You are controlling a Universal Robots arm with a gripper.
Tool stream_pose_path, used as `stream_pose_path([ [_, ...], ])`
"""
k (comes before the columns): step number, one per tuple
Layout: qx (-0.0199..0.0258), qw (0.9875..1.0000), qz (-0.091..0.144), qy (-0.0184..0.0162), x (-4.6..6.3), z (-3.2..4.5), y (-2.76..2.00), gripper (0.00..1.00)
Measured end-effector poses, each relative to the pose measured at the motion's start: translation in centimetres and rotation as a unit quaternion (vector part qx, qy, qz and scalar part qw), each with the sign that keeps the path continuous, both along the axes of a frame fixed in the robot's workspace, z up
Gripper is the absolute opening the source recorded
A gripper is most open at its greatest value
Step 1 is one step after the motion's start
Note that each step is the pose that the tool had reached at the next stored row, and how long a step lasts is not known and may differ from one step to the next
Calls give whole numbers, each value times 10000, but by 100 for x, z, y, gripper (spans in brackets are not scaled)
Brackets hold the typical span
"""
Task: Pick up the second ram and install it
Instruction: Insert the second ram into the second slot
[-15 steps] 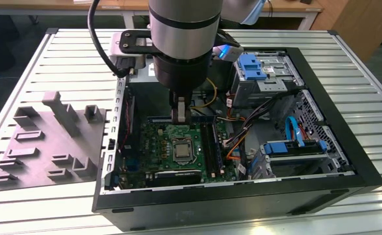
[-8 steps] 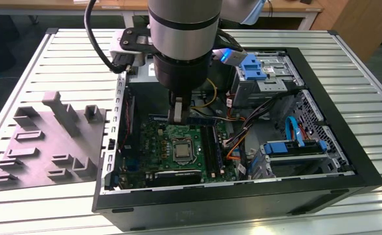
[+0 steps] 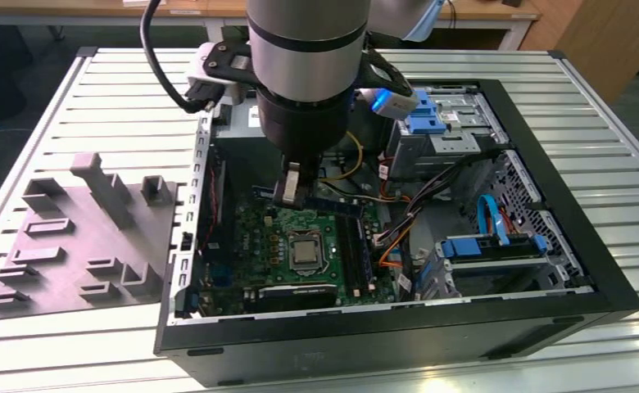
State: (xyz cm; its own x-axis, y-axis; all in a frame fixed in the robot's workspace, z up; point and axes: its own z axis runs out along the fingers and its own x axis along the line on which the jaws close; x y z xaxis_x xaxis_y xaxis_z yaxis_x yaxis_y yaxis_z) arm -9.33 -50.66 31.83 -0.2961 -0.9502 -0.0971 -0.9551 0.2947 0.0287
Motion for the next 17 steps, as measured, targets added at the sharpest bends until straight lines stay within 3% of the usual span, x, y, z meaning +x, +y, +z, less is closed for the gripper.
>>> stream_pose_path([
  [4, 0, 9994, -360, 0, 0, -3, 0, 11],
  [8, -1, 9974, -725, 0, 0, -6, 0, 11],
  [13, 0, 9931, -1172, 0, 0, -8, 0, 11],
  [17, 0, 9881, -1537, 0, 0, -10, 0, 11],
])
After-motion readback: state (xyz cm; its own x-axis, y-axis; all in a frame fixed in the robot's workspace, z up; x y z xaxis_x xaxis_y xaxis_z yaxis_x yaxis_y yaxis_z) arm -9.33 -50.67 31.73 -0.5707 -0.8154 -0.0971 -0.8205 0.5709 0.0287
